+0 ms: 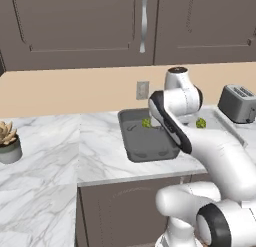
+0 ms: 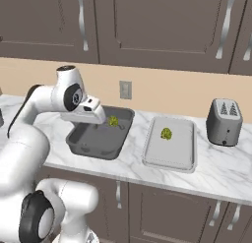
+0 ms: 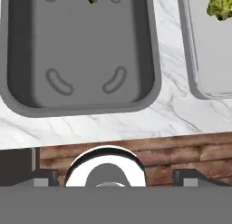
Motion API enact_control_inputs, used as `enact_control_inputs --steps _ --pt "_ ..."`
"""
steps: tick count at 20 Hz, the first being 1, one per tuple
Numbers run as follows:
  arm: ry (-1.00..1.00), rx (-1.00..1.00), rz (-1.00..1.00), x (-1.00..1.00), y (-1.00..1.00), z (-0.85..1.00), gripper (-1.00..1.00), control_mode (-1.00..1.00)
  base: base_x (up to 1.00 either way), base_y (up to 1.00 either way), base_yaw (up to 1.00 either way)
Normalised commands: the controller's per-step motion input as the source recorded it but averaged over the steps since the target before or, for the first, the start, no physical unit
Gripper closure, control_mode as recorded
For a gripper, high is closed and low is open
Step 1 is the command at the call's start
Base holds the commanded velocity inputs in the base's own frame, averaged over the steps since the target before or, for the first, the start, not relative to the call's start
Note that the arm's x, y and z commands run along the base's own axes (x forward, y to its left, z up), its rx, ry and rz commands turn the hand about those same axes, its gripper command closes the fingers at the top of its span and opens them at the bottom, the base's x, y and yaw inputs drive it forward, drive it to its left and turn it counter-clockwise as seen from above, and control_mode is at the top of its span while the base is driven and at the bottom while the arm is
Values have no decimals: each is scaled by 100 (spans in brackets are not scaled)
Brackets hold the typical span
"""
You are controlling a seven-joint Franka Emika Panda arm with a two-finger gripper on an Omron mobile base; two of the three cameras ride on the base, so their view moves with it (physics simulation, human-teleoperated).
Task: Place one broccoli and one chicken drumstick in each tupperware on the nearby counter, to pack two identical lunches.
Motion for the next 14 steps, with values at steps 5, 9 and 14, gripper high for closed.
enact_control_inputs --steps 5,9,14 --pt "-22 0 0 -79 -11 77 -100 -100 0 0 0" --pt "-24 0 1 -90 -50 64 -100 -100 0 0 0" --pt "-22 0 3 -79 -44 46 -100 -100 0 0 0"
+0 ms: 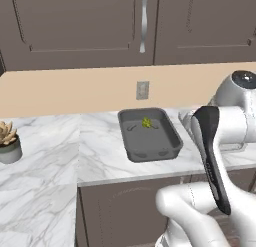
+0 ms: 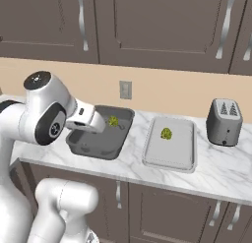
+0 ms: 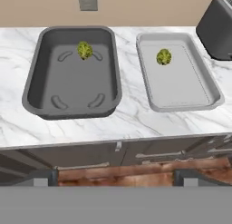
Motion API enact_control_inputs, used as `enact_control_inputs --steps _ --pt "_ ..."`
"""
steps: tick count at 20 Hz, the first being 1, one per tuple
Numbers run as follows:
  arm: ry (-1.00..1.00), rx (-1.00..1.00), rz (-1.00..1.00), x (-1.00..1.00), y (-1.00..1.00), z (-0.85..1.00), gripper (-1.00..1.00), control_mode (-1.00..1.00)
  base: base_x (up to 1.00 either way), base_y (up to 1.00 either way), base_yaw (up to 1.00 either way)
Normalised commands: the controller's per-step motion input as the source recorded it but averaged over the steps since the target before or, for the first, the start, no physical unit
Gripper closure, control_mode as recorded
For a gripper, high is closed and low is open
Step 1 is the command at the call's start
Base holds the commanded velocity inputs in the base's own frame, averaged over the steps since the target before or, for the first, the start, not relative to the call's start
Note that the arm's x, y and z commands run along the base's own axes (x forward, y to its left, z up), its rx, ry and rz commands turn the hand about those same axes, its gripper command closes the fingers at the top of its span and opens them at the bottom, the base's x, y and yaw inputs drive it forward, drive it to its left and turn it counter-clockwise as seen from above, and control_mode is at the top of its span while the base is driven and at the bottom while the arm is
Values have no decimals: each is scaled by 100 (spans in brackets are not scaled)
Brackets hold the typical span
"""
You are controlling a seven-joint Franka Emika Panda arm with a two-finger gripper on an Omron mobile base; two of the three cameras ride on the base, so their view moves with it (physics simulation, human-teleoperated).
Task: Place one broccoli and one chicken drumstick in each tupperware on the nearby counter, to pack two identical lunches.
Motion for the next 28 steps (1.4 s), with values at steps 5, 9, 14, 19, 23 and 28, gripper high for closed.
enact_control_inputs --steps 5,9,14,19,23,28 --pt "-12 0 6 -63 -7 33 -100 -100 0 0 0" --pt "0 -4 1 -23 4 13 -100 100 -23 0 1" --pt "0 0 0 0 0 0 -100 100 -53 -50 4" --pt "0 0 0 0 0 0 -100 100 -29 -96 0" --pt "0 0 0 0 0 0 -100 100 -4 -100 0" --pt "0 0 0 0 0 0 -100 100 -8 -100 0"
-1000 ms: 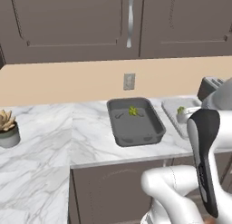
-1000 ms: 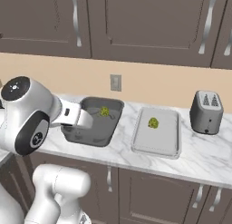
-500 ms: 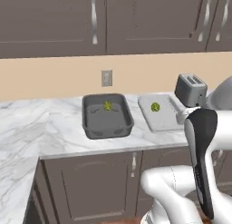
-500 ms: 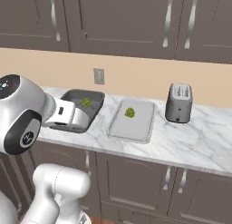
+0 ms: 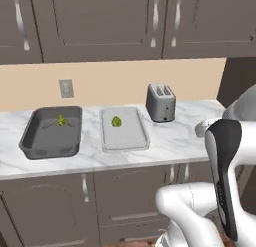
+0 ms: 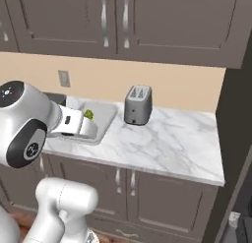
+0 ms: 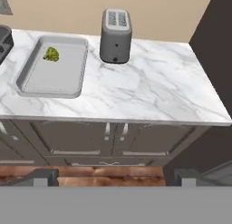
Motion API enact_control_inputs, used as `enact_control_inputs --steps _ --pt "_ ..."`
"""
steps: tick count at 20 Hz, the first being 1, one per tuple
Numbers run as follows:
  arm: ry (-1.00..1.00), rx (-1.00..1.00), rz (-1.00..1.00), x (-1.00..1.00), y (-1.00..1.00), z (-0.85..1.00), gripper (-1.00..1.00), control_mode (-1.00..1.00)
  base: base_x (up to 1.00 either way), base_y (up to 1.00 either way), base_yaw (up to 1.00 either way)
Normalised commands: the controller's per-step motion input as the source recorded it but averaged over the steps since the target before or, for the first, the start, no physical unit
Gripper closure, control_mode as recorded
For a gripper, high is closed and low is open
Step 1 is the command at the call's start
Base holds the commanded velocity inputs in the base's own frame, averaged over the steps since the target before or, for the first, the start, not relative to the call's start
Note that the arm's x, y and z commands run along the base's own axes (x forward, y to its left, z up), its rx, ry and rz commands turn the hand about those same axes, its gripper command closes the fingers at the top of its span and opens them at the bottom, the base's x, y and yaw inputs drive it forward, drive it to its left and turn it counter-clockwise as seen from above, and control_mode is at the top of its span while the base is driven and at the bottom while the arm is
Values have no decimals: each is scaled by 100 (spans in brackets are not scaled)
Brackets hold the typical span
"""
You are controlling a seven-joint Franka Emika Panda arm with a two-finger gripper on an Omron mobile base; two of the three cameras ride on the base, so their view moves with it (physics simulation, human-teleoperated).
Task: Place one broccoli and one chicken drumstick in each tupperware on the nearby counter, to pack two identical lunches.
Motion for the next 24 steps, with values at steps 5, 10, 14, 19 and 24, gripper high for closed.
enact_control_inputs --steps 5,10,14,19,24 --pt "0 0 0 0 0 0 -100 100 -90 -38 3" --pt "0 0 0 0 0 0 -100 100 -100 0 1" --pt "0 0 0 0 0 0 -100 100 -100 -4 0" --pt "0 0 0 0 0 0 -100 100 -100 -32 0" --pt "0 0 0 0 0 0 -100 100 -69 -67 0"
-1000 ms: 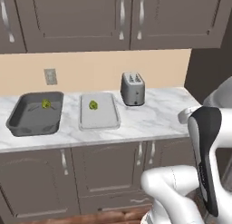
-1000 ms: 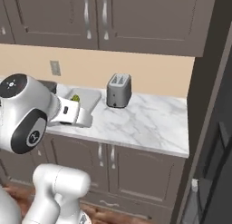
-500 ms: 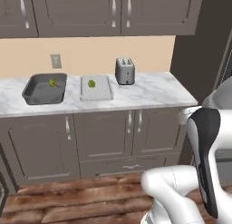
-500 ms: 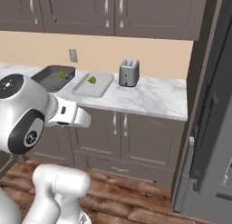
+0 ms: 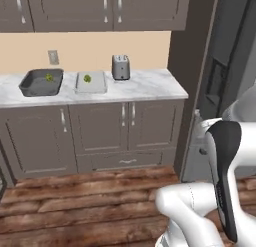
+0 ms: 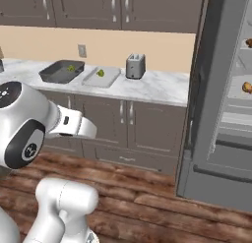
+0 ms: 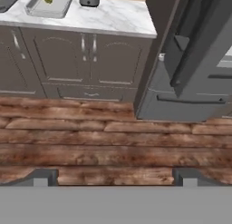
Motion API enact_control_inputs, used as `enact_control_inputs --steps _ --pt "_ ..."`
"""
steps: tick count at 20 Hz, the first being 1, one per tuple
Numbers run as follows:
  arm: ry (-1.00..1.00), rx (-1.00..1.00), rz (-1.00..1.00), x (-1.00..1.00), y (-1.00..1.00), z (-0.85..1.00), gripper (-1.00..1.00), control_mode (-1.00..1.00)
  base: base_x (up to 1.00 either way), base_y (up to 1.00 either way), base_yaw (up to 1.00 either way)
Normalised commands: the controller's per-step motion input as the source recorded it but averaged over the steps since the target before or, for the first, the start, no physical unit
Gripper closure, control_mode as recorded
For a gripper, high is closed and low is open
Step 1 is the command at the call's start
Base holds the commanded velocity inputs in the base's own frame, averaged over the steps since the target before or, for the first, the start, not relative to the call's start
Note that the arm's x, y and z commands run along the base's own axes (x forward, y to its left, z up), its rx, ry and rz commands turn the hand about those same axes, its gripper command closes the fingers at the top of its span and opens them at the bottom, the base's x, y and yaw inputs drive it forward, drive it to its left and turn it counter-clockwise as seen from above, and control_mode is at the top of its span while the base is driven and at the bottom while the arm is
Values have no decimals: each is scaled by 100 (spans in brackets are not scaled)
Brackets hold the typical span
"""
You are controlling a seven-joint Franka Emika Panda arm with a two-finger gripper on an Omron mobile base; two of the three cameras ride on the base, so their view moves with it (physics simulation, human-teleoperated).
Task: Place one broccoli and one chicken drumstick in each tupperware on the nearby counter, to pack two identical lunches.
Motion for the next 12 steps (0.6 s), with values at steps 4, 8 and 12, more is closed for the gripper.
enact_control_inputs --steps 4,8,12 --pt "0 0 0 0 0 0 -100 100 -21 -97 0" --pt "0 0 0 0 0 0 -100 100 -11 -100 0" --pt "0 0 0 0 0 0 -100 100 -5 -100 0"
